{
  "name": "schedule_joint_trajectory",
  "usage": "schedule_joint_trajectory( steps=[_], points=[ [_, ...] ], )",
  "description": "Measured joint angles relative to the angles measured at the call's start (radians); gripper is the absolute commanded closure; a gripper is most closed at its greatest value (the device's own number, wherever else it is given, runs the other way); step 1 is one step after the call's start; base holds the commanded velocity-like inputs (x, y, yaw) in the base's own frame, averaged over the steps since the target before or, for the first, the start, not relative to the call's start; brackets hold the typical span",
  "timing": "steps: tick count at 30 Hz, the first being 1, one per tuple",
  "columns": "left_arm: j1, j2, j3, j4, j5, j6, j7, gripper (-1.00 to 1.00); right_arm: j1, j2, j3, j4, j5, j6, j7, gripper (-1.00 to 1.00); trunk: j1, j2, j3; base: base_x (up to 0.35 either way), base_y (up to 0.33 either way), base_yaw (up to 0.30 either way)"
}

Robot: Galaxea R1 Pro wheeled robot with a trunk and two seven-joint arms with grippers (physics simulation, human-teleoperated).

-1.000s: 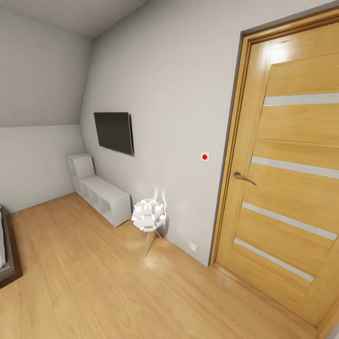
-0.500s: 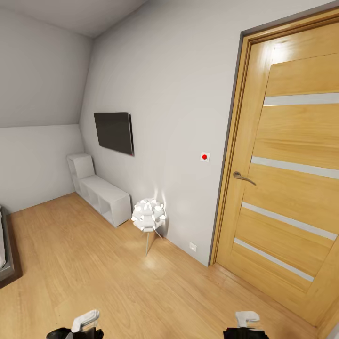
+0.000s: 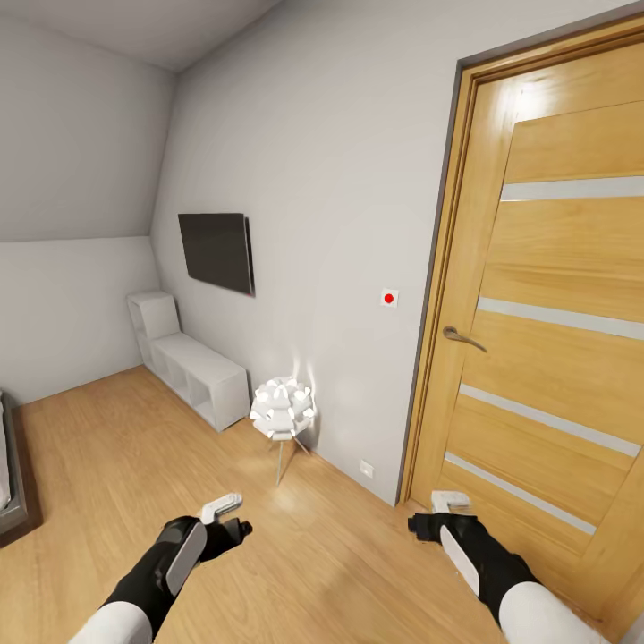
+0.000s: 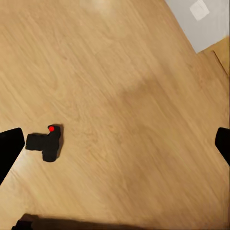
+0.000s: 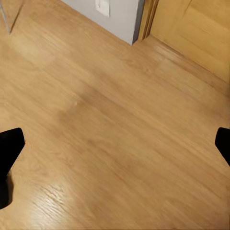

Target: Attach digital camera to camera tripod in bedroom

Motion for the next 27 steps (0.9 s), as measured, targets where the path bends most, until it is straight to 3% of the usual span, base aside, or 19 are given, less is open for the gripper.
schedule_joint_trajectory(
  steps=[6, 11, 14, 18, 27],
  points=[
    [-0.008, -0.029, 0.001, -0.061, -0.045, -0.002, 0.051, -1.00, -0.014, 0.002, 0.006, -0.072, 0.007, 0.028, 0.010, -1.00, 0.000, 0.000, 0.000, 0.000, 0.000, 0.000],
    [-0.010, -0.047, 0.004, -0.120, -0.065, 0.000, 0.158, -1.00, -0.017, 0.003, 0.004, -0.098, 0.009, 0.034, 0.011, -1.00, 0.000, 0.000, 0.000, 0.000, 0.000, 0.000],
    [-0.010, -0.074, 0.005, -0.131, -0.068, 0.002, 0.213, -1.00, -0.017, 0.003, 0.003, -0.103, 0.005, 0.036, 0.011, -1.00, 0.000, 0.000, 0.000, 0.000, 0.000, 0.000],
    [-0.010, -0.105, 0.005, -0.136, -0.069, 0.001, 0.238, -1.00, -0.018, 0.004, 0.002, -0.104, 0.006, 0.036, 0.008, -1.00, 0.000, 0.000, 0.000, 0.000, 0.000, 0.000],
    [-0.010, -0.140, 0.004, -0.138, -0.068, 0.000, 0.246, -1.00, -0.018, 0.003, -0.001, -0.106, 0.001, 0.037, 0.009, -1.00, 0.000, 0.000, 0.000, 0.000, 0.000, 0.000]
  ],
)
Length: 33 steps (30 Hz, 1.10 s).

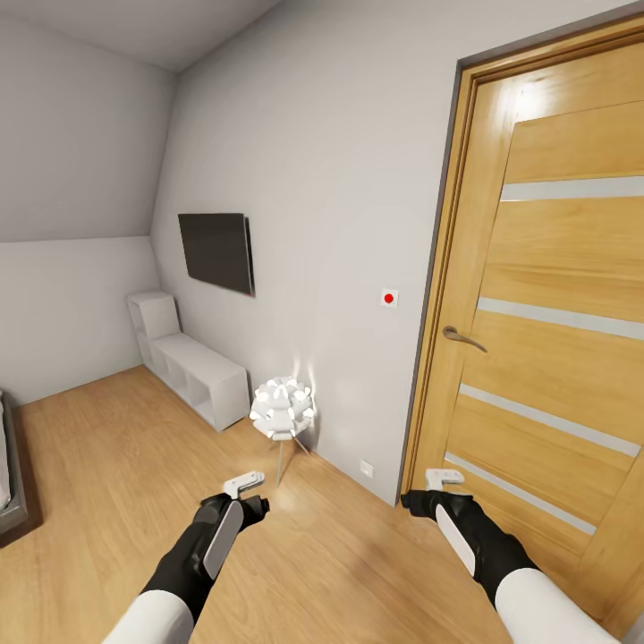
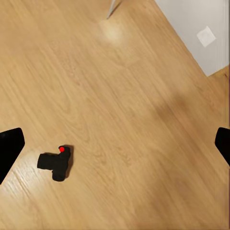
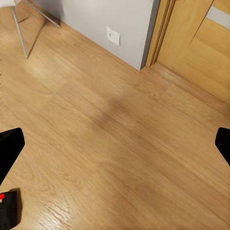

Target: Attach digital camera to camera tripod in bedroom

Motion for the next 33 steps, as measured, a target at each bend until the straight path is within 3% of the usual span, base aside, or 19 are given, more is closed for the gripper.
schedule_joint_trajectory(
  steps=[5, 33],
  points=[
    [0.000, -0.009, 0.000, -0.002, -0.001, -0.004, 0.000, -1.00, 0.000, 0.000, 0.003, -0.005, -0.004, 0.001, 0.005, -1.00, 0.000, 0.000, 0.000, 0.000, 0.000, 0.000],
    [0.001, -0.001, -0.001, -0.016, 0.001, -0.003, 0.000, -1.00, 0.001, 0.001, 0.005, -0.005, -0.006, 0.017, 0.006, -1.00, 0.107, -0.195, -0.086, 0.000, 0.000, 0.000]
  ],
)
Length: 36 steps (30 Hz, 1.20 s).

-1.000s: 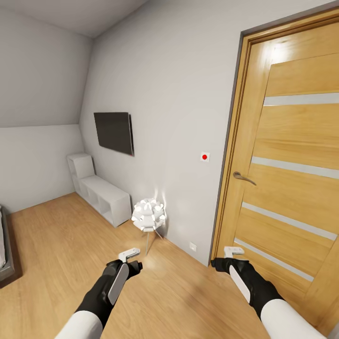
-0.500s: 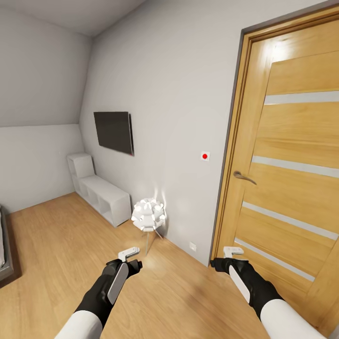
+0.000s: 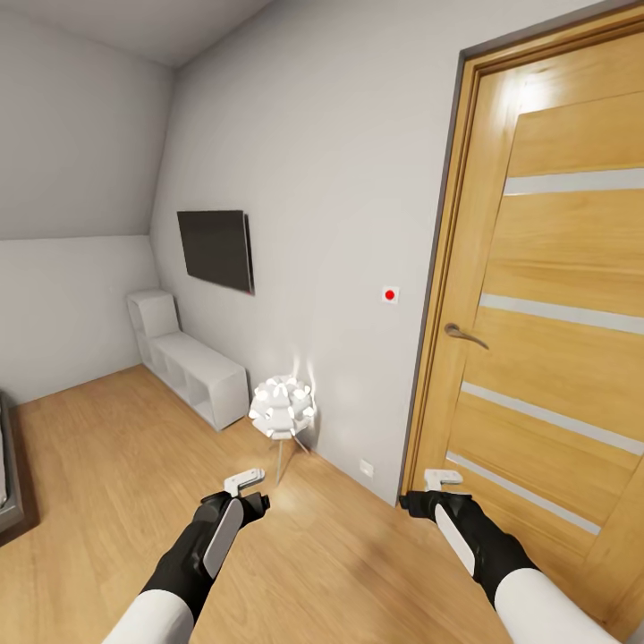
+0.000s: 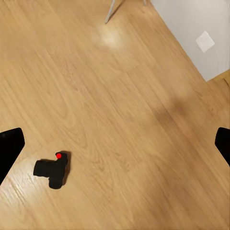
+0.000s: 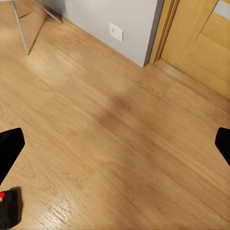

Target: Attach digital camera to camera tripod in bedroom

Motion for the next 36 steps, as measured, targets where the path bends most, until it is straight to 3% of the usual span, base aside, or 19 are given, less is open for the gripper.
schedule_joint_trajectory(
  steps=[36],
  points=[
    [0.000, 0.007, 0.001, 0.003, -0.005, -0.002, 0.012, -1.00, 0.000, -0.006, 0.001, 0.006, 0.011, -0.012, -0.002, -1.00, 0.138, -0.253, -0.113, 0.000, 0.000, 0.000]
  ],
)
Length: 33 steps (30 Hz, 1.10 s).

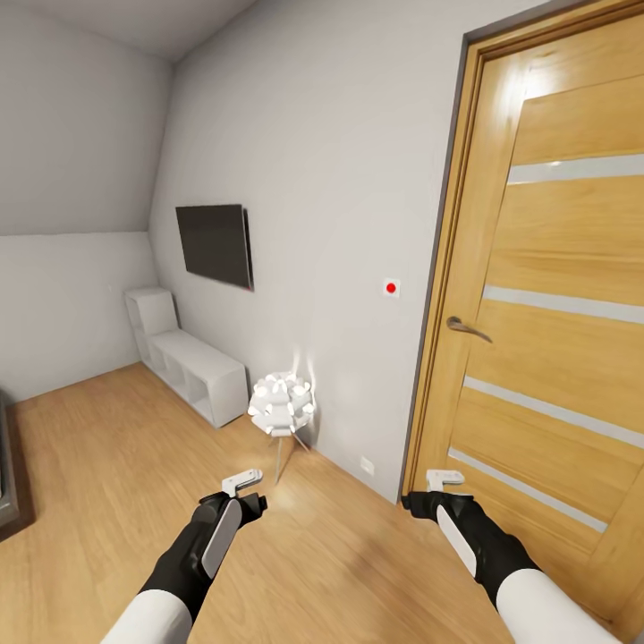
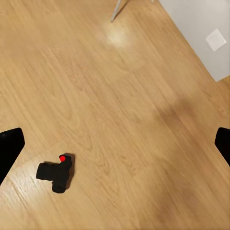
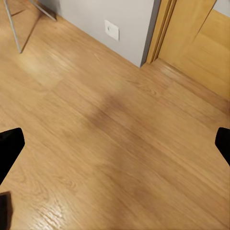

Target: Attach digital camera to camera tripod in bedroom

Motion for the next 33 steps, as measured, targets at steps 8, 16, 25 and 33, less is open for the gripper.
schedule_joint_trajectory(
  steps=[8, 16, 25, 33],
  points=[
    [0.000, 0.001, -0.002, 0.012, -0.005, -0.001, 0.003, -1.00, -0.001, 0.000, 0.000, 0.001, 0.004, -0.002, -0.007, -1.00, 0.031, -0.056, -0.025, 0.000, 0.000, 0.000],
    [0.000, 0.004, -0.004, 0.032, -0.053, -0.073, 0.033, -1.00, 0.000, 0.000, 0.000, 0.006, 0.005, -0.014, -0.012, -1.00, 0.061, -0.112, -0.050, 0.000, 0.000, 0.000],
    [0.000, 0.004, -0.004, 0.069, -0.085, -0.094, 0.047, -1.00, 0.000, 0.000, 0.001, 0.008, 0.002, -0.034, -0.010, -1.00, 0.096, -0.175, -0.079, 0.000, 0.000, 0.000],
    [0.000, 0.004, -0.004, 0.065, -0.086, -0.093, 0.052, -1.00, -0.001, 0.000, 0.001, 0.008, 0.001, -0.035, -0.010, -1.00, 0.127, -0.231, -0.104, 0.000, 0.000, 0.000]
  ],
)
